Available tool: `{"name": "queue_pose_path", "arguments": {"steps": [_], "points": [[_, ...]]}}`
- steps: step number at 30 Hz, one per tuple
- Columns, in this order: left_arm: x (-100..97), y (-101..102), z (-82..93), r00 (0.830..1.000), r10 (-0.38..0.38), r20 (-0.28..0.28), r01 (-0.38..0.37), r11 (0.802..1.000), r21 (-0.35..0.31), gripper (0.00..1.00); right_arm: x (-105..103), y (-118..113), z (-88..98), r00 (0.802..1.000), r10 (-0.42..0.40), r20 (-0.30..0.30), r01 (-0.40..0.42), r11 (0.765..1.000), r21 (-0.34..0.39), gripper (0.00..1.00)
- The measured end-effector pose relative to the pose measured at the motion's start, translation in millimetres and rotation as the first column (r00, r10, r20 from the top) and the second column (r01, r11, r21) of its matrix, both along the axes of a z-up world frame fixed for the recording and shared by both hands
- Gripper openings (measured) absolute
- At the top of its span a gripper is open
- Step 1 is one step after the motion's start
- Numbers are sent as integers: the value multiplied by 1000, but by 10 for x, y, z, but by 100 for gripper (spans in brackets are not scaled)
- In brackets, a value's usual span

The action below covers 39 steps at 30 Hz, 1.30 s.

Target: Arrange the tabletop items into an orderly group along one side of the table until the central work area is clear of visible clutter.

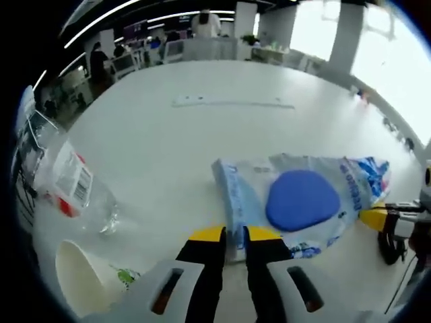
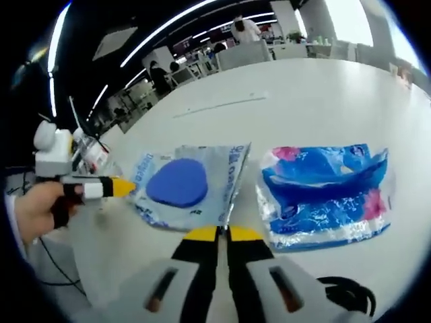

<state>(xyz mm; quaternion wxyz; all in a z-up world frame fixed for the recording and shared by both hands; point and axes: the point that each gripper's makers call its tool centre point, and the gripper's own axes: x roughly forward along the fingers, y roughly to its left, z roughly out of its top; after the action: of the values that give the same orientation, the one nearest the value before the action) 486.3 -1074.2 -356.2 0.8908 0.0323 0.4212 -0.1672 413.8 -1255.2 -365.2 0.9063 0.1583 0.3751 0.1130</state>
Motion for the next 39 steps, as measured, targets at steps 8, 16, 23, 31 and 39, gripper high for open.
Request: {"name": "queue_pose_path", "arguments": {"steps": [8,16,23,31,39], "points": [[-85,-98,270,999,-9,46,11,999,-43,36,-74,119,274,996,13,83,-16,999,43,31],[-303,-342,675,986,-74,152,96,985,-146,73,-239,169,673,976,54,210,-70,995,72,54],[-460,-259,878,976,-90,198,116,986,-122,77,-388,9,750,975,56,213,-71,996,61,64],[-516,-70,967,978,-60,200,85,989,-119,78,-440,-99,802,977,34,211,-46,997,55,63],[-515,-11,1026,977,-47,208,73,990,-117,77,-414,-73,849,974,47,221,-59,997,52,62]]}}
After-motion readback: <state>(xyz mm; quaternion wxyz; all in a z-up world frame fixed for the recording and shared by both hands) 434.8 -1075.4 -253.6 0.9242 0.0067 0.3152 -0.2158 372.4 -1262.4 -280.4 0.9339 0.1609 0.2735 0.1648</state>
